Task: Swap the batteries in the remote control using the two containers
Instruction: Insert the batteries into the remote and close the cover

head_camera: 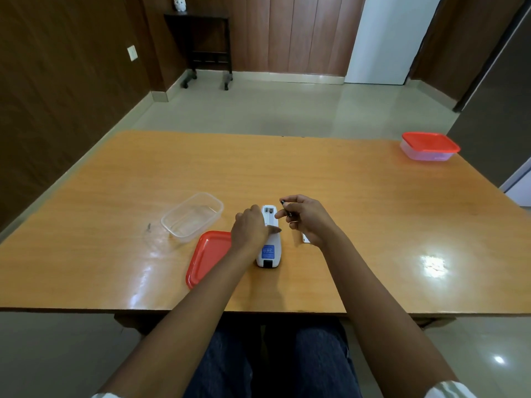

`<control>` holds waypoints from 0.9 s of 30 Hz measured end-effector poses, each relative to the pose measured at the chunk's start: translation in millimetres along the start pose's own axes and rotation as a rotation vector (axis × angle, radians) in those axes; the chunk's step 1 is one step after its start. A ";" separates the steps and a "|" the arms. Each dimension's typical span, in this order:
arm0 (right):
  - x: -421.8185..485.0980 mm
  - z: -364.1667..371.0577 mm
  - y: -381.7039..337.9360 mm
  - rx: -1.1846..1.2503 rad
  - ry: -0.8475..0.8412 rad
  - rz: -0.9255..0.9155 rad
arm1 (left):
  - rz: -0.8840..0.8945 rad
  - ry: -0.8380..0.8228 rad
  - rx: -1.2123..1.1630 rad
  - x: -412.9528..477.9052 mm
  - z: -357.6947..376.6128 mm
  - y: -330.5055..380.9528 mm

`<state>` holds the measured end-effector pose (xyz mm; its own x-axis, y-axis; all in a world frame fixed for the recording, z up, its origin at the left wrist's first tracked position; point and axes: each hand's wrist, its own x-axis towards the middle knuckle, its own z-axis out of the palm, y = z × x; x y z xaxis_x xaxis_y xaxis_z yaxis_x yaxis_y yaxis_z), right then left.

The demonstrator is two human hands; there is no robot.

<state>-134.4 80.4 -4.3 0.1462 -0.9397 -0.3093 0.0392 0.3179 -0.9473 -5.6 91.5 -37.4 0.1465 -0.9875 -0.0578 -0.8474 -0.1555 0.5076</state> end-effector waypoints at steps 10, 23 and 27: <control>7.9 -2.8 -0.9 -0.069 0.119 0.013 | -0.286 -0.123 -0.120 4.5 13.3 13.8; 8.4 -7.8 0.0 0.108 0.139 -0.035 | -0.119 0.045 -0.491 -8.0 31.5 5.3; 7.9 -4.8 -6.5 0.122 0.123 -0.032 | -0.114 0.092 -0.666 -9.7 31.5 -0.3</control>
<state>-138.3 70.3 -1.0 0.0210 -0.9554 -0.2945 0.1627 0.2939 -0.9419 -22.8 100.4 -64.1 0.2842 -0.9551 -0.0840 -0.3336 -0.1807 0.9252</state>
